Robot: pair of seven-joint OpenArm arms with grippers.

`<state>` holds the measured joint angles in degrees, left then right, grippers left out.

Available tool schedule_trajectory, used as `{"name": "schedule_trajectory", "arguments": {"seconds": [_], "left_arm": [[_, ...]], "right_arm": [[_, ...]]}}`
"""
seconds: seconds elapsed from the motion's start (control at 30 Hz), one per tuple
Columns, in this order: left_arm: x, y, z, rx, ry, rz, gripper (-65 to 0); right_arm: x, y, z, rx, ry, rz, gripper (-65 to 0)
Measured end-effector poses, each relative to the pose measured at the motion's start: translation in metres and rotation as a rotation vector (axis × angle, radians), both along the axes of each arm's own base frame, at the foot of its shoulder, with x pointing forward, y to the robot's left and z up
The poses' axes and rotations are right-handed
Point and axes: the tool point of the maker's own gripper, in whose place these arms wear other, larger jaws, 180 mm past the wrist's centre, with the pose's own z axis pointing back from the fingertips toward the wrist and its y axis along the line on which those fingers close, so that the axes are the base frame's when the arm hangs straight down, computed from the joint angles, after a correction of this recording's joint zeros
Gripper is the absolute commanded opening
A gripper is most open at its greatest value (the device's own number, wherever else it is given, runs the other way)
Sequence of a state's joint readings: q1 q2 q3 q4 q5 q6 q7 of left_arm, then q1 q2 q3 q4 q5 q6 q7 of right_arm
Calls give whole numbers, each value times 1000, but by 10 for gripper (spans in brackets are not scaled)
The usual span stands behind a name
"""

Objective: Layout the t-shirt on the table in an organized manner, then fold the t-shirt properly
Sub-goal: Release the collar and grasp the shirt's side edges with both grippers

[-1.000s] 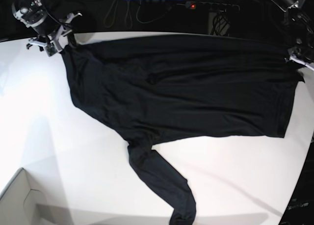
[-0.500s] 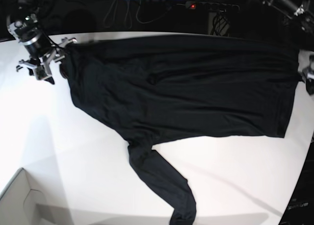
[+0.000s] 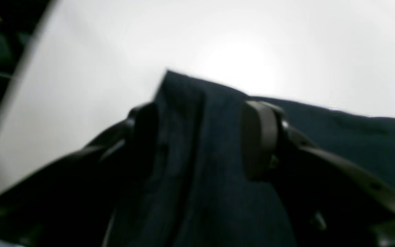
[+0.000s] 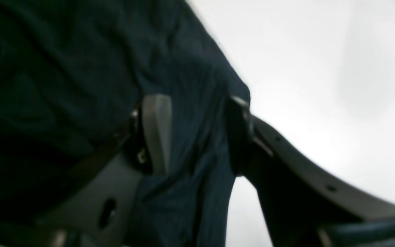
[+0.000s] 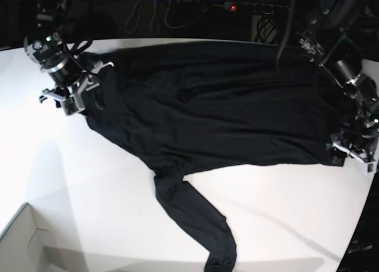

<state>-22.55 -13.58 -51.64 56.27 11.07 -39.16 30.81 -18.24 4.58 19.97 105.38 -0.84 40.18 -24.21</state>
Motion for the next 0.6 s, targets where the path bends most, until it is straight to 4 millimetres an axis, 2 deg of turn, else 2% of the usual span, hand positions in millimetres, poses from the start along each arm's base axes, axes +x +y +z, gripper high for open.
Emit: {"name": "schedule_trajectory", "arguments": {"seconds": [0.1,0.2,0.3,0.43,0.6], "left_arm": [[4,13,-10,-33,-20,67,-283],[12,33,-8,-50,-64,140,-283],[19,42,-9,-74,-95,185,-283],[22,37,-24,-128,-80,197,-283],[32,26,-24,-160,-108,191,-283]], "right_arm": [[-3,-1,-2,-6,12,0,-382],[-3,-2,-3,-11,18,-1,-382],[3,-1,1,-7,-1,0,-382],[2,-2,0,-9,3,1,-382],[2,-1,0,-9,4,0,-382]]}}
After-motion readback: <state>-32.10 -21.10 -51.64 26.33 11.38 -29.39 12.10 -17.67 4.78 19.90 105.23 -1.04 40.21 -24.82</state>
